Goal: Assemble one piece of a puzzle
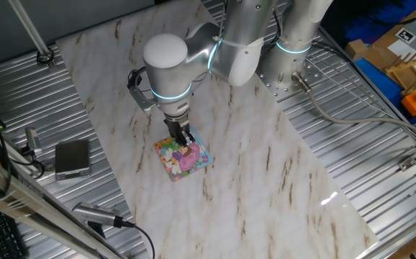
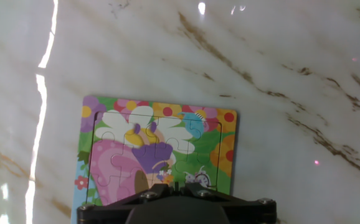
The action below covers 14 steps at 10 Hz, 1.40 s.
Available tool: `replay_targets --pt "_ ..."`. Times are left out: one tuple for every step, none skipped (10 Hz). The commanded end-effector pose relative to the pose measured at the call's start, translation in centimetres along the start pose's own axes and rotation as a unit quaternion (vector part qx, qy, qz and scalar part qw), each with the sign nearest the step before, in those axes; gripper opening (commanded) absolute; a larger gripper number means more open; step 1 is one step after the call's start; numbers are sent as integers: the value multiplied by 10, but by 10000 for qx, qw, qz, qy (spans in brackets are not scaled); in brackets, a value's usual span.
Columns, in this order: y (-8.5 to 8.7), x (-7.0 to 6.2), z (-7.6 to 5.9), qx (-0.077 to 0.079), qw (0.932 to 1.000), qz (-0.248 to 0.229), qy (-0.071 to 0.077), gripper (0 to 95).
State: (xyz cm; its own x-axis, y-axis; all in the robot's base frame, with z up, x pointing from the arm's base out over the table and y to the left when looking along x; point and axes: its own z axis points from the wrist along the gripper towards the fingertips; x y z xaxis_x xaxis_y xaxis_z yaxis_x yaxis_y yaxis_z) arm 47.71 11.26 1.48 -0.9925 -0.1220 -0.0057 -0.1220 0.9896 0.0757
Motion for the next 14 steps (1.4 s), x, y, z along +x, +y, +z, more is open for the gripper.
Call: replay_targets --pt "0 1 -2 -5 10000 7 2 0" --pt "1 1 -2 -12 10000 11 -1 0" --pt "1 1 -3 -10 10000 3 1 0" --pt "1 1 -3 -9 10000 -11 3 0" --pt "-1 3 -4 -4 10000 -43 17 0" --pt "-3 4 -5 -3 10000 -51 19 0" --pt "-5 5 -7 -5 10000 -62 21 0" --pt "-8 7 -8 4 10000 -79 33 0" --pt "-12 8 -8 4 9999 -105 32 0" --pt "-16 10 -7 -7 9999 -135 29 0" --pt "-19 12 -7 -2 9999 -154 32 0" --pt "-21 13 -7 4 9998 -172 35 0" --pt "-24 14 -6 6 9998 -198 36 0" --pt "-27 15 -5 9 9998 -218 36 0"
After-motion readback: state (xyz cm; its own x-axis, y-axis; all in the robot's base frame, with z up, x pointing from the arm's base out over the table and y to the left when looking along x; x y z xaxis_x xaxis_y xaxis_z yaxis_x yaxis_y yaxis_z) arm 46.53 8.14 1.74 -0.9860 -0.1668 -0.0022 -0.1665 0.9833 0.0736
